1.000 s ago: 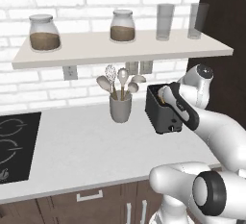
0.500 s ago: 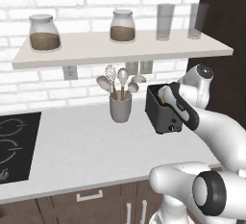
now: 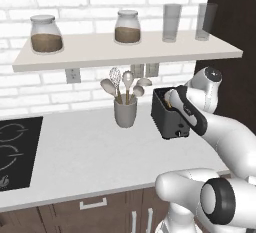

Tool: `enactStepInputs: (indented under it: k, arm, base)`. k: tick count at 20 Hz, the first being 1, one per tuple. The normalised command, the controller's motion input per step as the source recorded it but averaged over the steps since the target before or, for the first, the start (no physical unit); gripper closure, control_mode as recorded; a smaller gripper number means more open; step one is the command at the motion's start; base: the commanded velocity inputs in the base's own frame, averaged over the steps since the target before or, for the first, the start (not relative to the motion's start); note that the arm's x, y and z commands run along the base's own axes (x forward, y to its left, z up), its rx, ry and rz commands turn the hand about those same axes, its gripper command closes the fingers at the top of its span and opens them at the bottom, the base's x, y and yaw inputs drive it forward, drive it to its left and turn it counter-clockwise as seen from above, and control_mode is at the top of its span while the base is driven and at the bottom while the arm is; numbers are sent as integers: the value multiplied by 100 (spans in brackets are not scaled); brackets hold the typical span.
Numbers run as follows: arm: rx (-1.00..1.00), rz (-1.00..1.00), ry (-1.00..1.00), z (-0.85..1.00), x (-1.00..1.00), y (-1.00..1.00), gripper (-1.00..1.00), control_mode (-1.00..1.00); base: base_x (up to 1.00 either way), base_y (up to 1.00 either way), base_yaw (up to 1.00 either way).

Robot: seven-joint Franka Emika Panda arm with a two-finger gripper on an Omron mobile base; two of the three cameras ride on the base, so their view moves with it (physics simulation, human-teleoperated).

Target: Start the toaster. Once the lever pops up, take the bread to the plate on the dining counter.

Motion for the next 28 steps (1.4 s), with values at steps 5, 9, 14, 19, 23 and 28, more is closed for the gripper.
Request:
enactStepInputs:
  k: [5,9,14,19,23,28]
  arm:
    - [0,0,0,0,0,0,-100,-100]
    - [0,0,0,0,0,0,-100,-100]
    - [0,0,0,0,0,0,-100,-100]
    - [0,0,0,0,0,0,-100,-100]
    - [0,0,0,0,0,0,-100,-100]
    - [0,0,0,0,0,0,-100,-100]
  base:
    - [0,0,0]
    - [0,0,0]
    - [0,0,0]
    - [0,0,0]
    - [0,0,0]
    - [0,0,0]
